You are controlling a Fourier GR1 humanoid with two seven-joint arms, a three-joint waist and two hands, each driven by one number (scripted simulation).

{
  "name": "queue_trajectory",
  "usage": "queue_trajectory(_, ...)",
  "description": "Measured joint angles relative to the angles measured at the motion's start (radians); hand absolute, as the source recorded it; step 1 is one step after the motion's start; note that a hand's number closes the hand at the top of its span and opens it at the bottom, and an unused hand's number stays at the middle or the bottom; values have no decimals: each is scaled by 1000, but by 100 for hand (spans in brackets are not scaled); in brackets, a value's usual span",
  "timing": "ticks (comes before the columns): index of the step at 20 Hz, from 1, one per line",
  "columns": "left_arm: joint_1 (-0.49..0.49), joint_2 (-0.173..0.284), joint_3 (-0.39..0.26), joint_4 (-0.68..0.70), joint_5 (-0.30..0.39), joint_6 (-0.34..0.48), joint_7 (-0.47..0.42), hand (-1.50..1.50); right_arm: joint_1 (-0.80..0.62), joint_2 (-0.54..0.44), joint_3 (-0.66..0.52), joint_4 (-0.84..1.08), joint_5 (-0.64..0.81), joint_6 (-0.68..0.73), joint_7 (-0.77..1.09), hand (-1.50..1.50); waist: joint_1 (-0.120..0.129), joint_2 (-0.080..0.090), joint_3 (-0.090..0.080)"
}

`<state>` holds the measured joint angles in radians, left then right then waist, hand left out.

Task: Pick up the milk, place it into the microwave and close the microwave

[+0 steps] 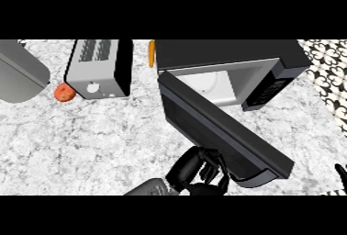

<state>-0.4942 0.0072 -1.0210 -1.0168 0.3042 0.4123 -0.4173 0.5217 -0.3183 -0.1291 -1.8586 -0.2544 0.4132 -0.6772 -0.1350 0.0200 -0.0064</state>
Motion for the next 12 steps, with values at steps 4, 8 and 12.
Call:
queue_trajectory(4, -41, 0, -11, -15, 82, 55, -19, 150, 1, -25, 5, -53, -30, 22, 35, -150, -22, 5, -1)
queue_trajectory(8, -72, -2, 0, -24, 154, 132, -48, 150, -7, -62, -10, -90, -46, 38, 61, -150, -38, 9, -2)
queue_trajectory(12, -103, -4, 14, -21, 222, 216, -57, 150, -15, -96, -42, -112, -67, 49, 74, -150, -58, 12, -1)
